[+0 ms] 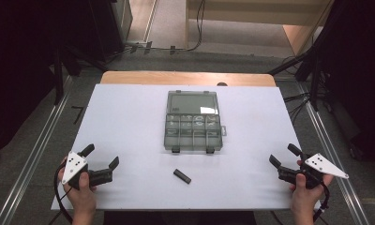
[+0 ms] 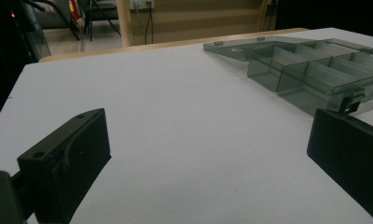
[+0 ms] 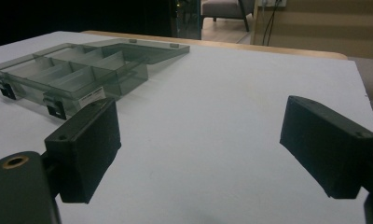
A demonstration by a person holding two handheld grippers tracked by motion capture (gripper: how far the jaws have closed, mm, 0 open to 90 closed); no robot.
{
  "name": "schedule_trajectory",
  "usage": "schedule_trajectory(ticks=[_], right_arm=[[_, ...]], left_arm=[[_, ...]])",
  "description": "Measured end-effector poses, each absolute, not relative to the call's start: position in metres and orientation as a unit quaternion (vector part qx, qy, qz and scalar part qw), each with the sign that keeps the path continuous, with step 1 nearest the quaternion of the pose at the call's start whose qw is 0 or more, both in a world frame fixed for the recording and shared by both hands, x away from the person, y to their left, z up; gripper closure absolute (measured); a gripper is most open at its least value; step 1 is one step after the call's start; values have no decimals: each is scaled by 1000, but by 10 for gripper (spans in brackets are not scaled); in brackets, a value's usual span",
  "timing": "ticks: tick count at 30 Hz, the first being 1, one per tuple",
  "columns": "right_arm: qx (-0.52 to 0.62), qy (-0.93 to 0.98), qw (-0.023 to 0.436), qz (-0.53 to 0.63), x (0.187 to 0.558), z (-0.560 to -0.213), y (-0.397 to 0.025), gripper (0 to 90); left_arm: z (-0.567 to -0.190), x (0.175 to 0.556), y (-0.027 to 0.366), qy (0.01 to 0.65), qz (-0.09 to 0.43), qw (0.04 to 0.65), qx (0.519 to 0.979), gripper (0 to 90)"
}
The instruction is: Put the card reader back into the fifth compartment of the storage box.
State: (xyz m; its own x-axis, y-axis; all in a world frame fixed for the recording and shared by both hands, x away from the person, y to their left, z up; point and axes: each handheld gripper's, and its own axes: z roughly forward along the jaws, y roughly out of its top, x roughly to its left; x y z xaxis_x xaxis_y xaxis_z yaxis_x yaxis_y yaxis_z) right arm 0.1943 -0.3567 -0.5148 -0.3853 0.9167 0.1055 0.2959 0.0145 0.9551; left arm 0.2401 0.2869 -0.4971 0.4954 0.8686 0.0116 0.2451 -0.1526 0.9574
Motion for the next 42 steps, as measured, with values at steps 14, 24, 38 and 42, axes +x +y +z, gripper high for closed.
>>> schedule_trajectory(ticks=[14, 24, 38, 42], right_arm=[[451, 660, 268, 538, 201, -507, -340, 104], [420, 693, 264, 523, 203, -488, -314, 104], [387, 724, 236, 521, 218, -476, -283, 104], [384, 726, 233, 521, 221, -473, -277, 104]], left_arm=[[-497, 238, 286, 402, 322, 506, 691, 43], [-497, 237, 287, 402, 316, 514, 689, 43], [-497, 238, 287, 393, 308, 517, 695, 43], [-497, 238, 287, 392, 307, 517, 696, 43]])
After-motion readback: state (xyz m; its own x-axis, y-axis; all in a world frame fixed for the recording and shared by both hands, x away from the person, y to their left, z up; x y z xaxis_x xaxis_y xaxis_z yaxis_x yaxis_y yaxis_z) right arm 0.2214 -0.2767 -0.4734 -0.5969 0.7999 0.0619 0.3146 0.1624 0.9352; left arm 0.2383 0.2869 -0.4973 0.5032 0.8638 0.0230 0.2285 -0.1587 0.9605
